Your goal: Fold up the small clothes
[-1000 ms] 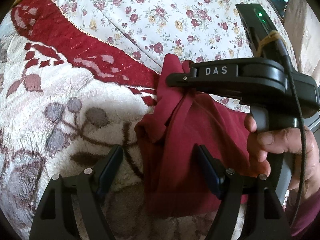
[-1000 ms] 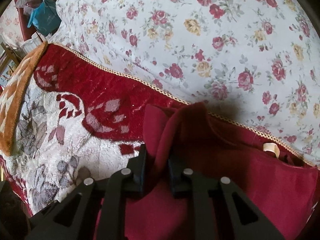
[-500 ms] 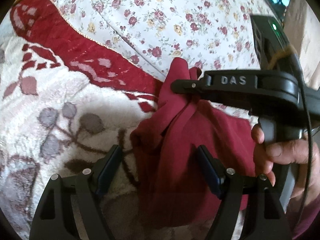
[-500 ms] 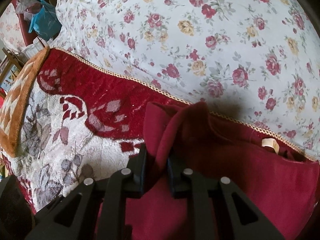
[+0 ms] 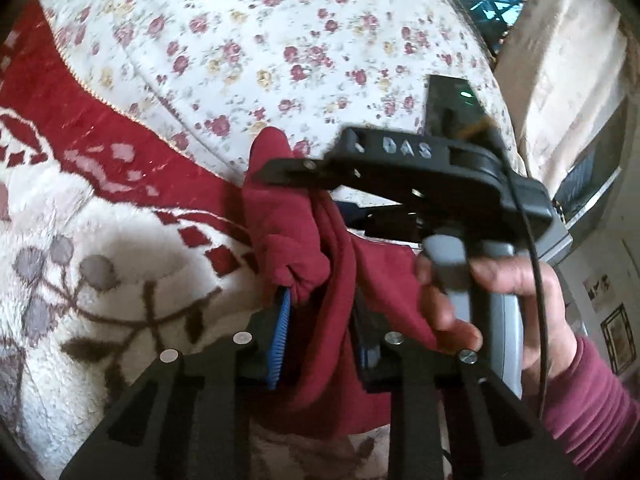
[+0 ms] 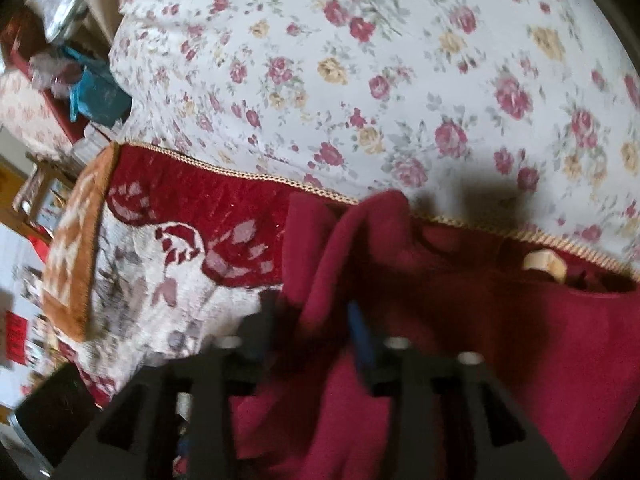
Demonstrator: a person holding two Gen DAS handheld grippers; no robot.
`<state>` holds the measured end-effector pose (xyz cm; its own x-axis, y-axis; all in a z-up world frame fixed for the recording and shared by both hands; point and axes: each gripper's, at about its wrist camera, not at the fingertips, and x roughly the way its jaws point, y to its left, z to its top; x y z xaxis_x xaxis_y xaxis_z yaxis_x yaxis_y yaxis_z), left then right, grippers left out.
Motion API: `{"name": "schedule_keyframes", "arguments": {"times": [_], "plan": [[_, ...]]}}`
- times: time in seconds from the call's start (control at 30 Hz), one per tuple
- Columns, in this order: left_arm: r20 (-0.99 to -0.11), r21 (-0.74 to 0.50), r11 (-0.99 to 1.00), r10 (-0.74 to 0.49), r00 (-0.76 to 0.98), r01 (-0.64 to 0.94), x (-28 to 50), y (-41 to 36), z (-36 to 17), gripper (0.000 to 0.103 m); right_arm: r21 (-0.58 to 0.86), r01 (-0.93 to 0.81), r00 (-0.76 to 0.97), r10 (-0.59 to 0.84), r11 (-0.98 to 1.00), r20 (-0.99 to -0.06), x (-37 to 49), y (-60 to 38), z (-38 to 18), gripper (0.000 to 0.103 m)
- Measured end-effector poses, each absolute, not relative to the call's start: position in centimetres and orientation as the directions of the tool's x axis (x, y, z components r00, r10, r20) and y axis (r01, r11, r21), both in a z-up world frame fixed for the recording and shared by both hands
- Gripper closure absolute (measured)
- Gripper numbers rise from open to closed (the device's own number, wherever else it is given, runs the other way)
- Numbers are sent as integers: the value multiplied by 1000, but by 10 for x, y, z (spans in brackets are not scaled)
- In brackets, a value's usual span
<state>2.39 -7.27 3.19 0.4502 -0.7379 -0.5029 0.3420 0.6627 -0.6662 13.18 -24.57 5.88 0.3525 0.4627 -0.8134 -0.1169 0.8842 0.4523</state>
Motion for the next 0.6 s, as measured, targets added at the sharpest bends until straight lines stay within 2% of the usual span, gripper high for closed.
{"name": "schedule_keyframes", "arguments": {"times": [0.1, 0.17, 0.23, 0.27, 0.33, 0.37, 0.4, 0.43, 0.57, 0.6], "plan": [[-506, -668, 663, -738, 447, 337, 26, -72, 31, 98, 465, -92, 317, 468, 881, -825, 138, -240, 52, 31], [-508, -671, 662, -738, 444, 333, 27, -71, 30, 98, 434, -105, 281, 445, 895, -850, 142, -229, 47, 31], [-518, -665, 671, -731, 444, 329, 27, -70, 30, 98, 344, -136, 263, 369, 929, -891, 145, -213, 42, 31], [-527, -660, 678, -725, 443, 325, 26, -71, 29, 98, 287, -149, 268, 318, 946, -909, 145, -207, 41, 34], [-552, -650, 698, -706, 444, 302, 27, -72, 27, 96, 239, -164, 270, 277, 957, -922, 143, -201, 41, 52], [-556, -650, 700, -703, 444, 295, 26, -72, 26, 93, 243, -172, 270, 283, 955, -920, 141, -201, 42, 65], [-559, -651, 702, -701, 443, 290, 26, -73, 24, 87, 234, -176, 282, 276, 956, -919, 138, -202, 46, 70], [-565, -648, 706, -697, 441, 286, 25, -74, 23, 84, 226, -180, 300, 272, 957, -914, 134, -205, 51, 72], [-583, -626, 719, -688, 431, 300, 19, -85, 25, 83, 229, -202, 333, 287, 952, -898, 122, -219, 68, 78], [-579, -627, 713, -696, 425, 314, 17, -89, 29, 88, 227, -210, 338, 289, 951, -896, 119, -224, 72, 79]]}}
